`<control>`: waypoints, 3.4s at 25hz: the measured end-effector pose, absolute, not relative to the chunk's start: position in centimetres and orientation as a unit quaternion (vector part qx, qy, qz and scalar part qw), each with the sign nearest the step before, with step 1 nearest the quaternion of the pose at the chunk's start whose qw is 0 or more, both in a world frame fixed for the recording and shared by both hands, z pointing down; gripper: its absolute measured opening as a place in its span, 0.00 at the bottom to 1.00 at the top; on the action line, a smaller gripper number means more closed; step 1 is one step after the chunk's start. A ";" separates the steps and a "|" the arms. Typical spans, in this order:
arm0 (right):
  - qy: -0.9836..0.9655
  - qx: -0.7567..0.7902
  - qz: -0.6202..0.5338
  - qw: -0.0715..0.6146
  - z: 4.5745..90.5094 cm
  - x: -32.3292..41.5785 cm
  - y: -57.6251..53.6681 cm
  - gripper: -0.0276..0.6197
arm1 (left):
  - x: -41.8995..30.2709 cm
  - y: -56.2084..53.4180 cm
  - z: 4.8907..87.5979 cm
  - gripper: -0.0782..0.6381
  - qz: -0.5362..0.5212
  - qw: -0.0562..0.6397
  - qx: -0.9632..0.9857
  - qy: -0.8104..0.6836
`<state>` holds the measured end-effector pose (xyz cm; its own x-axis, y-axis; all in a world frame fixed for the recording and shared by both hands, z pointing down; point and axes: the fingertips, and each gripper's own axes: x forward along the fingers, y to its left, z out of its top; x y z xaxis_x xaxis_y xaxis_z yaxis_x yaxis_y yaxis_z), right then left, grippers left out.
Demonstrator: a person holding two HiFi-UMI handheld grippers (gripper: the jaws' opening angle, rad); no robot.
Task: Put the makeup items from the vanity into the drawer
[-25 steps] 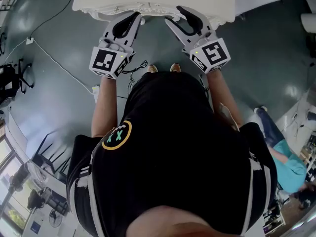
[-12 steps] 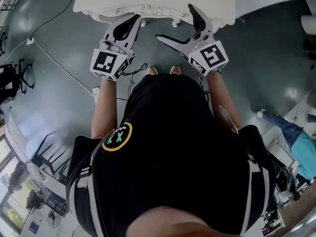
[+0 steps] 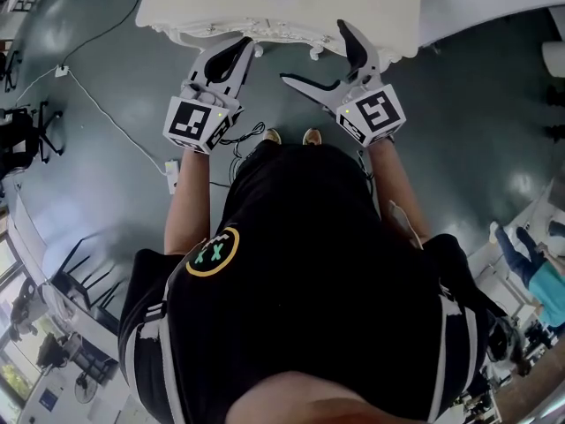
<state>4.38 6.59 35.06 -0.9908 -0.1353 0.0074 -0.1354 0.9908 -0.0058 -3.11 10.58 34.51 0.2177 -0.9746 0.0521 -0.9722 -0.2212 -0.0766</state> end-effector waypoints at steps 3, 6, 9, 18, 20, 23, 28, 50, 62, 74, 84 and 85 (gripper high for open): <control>-0.998 0.061 0.004 0.005 35.7 5.5 6.0 0.97 | -2.0 10.2 35.0 0.14 -0.045 0.011 -0.775 0.630; -0.998 0.059 0.010 0.009 36.1 6.0 5.5 0.97 | -1.5 10.0 35.1 0.14 -0.050 0.008 -0.773 0.633; -0.998 0.062 0.017 0.010 36.6 6.1 4.8 0.97 | -1.5 9.7 35.5 0.14 -0.055 0.003 -0.772 0.634; -0.997 0.076 0.019 0.022 38.1 2.8 1.4 0.97 | -5.2 6.2 36.8 0.14 -0.052 -0.003 -0.780 0.624; -0.997 0.077 0.014 0.027 38.1 1.2 0.3 0.97 | -6.9 4.9 36.9 0.14 -0.050 -0.005 -0.784 0.619; -0.996 0.082 0.012 0.037 38.3 -1.4 -1.5 0.97 | -9.6 2.8 36.9 0.14 -0.045 -0.006 -0.790 0.611; -0.994 0.097 0.014 0.052 39.1 -6.2 -4.5 0.97 | -14.6 -1.0 37.4 0.14 -0.037 -0.008 -0.803 0.594; -0.989 0.115 0.026 0.092 43.0 -14.6 -13.0 0.97 | -22.0 -9.4 39.4 0.14 -0.035 -0.042 -0.812 0.581; -0.971 0.097 0.036 0.215 57.8 -16.6 -16.0 0.97 | -21.9 -10.0 39.5 0.14 -0.044 -0.045 -0.812 0.581; -0.941 0.067 0.030 0.330 66.0 -15.8 -17.0 0.96 | -22.1 -10.5 39.9 0.14 -0.050 -0.052 -0.807 0.587; -0.933 0.022 -0.021 0.359 66.1 -16.3 -16.2 0.63 | -22.1 -11.8 39.8 0.14 -0.047 -0.048 -0.811 0.582; -0.933 0.009 -0.030 0.359 66.0 -16.6 -15.8 0.56 | -22.3 -11.9 39.8 0.14 -0.047 -0.047 -0.811 0.582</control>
